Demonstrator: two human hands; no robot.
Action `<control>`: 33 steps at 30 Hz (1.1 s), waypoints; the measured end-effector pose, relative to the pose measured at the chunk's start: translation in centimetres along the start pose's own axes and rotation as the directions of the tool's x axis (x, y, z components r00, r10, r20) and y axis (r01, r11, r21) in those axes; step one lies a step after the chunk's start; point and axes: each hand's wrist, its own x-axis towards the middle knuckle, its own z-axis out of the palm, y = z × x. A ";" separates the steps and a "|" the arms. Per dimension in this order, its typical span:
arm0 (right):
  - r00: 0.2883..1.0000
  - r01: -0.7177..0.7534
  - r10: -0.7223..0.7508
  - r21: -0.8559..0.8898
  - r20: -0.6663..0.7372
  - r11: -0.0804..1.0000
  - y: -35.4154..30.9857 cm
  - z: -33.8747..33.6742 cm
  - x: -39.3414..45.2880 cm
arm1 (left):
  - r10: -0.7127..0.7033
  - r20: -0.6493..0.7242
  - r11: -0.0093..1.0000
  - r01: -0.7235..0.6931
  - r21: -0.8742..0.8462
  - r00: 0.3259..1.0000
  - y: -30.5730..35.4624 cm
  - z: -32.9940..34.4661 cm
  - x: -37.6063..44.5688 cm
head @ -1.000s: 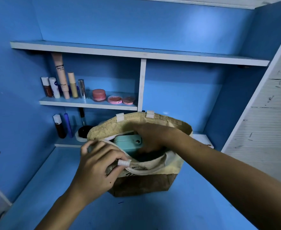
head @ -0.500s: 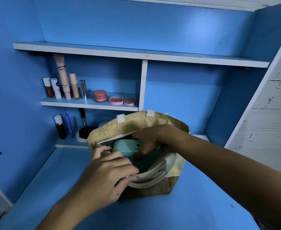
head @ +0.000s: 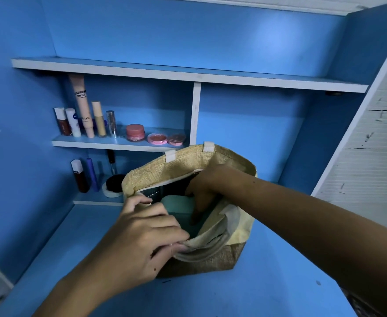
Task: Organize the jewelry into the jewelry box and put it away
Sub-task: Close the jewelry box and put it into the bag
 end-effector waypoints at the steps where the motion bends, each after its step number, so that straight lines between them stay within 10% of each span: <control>1: 1.000 -0.008 0.008 -0.011 0.029 1.000 -0.2 0.0 0.1 | 0.000 0.003 1.000 0.000 0.000 1.000 0.0 0.0 0.1; 21: 0.921 0.239 -0.090 0.367 -0.380 0.899 1.0 1.2 -5.2 | -0.101 0.038 0.994 0.099 0.042 0.994 0.0 0.4 1.1; 29: 0.536 0.378 0.374 0.611 -0.757 0.695 5.8 4.0 -10.8 | -0.180 0.034 0.982 0.178 0.062 0.983 -0.1 0.3 2.7; 33: 0.612 0.198 0.562 0.796 -0.556 0.572 8.0 6.6 -11.6 | -0.201 0.041 0.979 0.200 0.022 0.979 0.4 0.5 4.8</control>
